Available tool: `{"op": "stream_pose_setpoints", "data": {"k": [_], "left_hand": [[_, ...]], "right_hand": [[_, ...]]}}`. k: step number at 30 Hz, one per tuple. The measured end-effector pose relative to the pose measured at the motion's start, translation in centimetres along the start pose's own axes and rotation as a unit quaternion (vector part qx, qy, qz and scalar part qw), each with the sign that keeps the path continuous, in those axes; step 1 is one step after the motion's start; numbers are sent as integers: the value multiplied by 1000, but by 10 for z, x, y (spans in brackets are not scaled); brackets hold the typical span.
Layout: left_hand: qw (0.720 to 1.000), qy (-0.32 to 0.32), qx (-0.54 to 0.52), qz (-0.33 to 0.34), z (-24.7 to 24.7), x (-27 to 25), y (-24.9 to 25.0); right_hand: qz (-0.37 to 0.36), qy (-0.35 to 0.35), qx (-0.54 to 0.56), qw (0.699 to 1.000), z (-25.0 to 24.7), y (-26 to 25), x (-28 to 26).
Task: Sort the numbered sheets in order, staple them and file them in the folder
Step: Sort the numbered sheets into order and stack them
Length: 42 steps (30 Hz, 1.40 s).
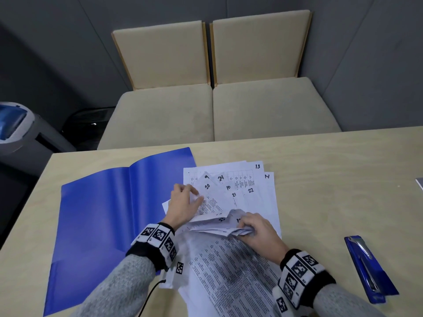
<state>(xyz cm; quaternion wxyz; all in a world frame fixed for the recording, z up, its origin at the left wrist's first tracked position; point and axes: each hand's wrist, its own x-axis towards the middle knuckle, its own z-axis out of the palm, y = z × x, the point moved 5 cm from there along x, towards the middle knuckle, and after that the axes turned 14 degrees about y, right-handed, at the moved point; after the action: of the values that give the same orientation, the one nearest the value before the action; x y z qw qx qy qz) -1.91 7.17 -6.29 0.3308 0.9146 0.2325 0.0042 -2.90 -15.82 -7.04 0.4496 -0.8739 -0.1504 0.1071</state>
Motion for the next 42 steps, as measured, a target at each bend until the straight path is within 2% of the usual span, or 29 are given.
{"op": "stream_pose_setpoints", "data": {"k": [3, 5, 8, 11, 14, 16, 18, 20, 22, 24, 27, 30, 33, 36, 37, 39, 42], "left_hand": [[1000, -15, 4, -2, 6, 3, -2], [1000, 24, 3, 12, 2, 2, 3], [995, 44, -3, 84, -3, -3, 11], [990, -55, -77, 108, -1, -13, 13], [962, -196, -177, 66, -4, -29, 23], [952, -236, -192, 23, -3, -33, 28], [969, -180, -172, -10, -2, -23, 27], [993, -100, -54, 25, 0, -10, 25], [986, -127, 85, 73, 9, -5, 24], [974, -151, 148, 86, 18, -2, 21], [977, -110, 156, 95, 18, 0, 19], [982, -80, 117, 124, 10, -6, 20], [985, -111, 50, 123, 5, -14, 19], [985, -157, 1, 72, 6, -14, 8], [987, -147, 7, 72, 8, -11, 5], [993, -88, 42, 64, 5, 0, 5], [998, -17, 55, 10, 2, 19, 0]], "right_hand": [[2, 7, 8, 1000, -1, 2, -2], [5, 9, 9, 1000, -1, 3, -3], [2, 11, 5, 1000, -1, 3, -2], [-11, 33, -3, 999, -3, 4, 0], [-12, 24, 1, 1000, -2, 7, 2], [-11, 8, 9, 1000, 2, 7, 5], [-7, 1, -1, 1000, 5, 7, 6], [-1, -2, -2, 1000, 7, 8, 5], [-8, 3, 3, 1000, 7, 9, 3], [-10, 7, 8, 1000, 6, 9, 3], [-8, 11, 19, 1000, 2, 7, 1], [-15, 44, -32, 998, 0, 12, 2], [7, 34, -72, 997, 3, 19, 4], [10, 21, 7, 1000, 3, 13, 7], [10, 19, 31, 999, 1, 11, 7], [9, 21, 41, 999, -1, 6, 6], [5, 25, 44, 999, -3, 3, 3]]}}
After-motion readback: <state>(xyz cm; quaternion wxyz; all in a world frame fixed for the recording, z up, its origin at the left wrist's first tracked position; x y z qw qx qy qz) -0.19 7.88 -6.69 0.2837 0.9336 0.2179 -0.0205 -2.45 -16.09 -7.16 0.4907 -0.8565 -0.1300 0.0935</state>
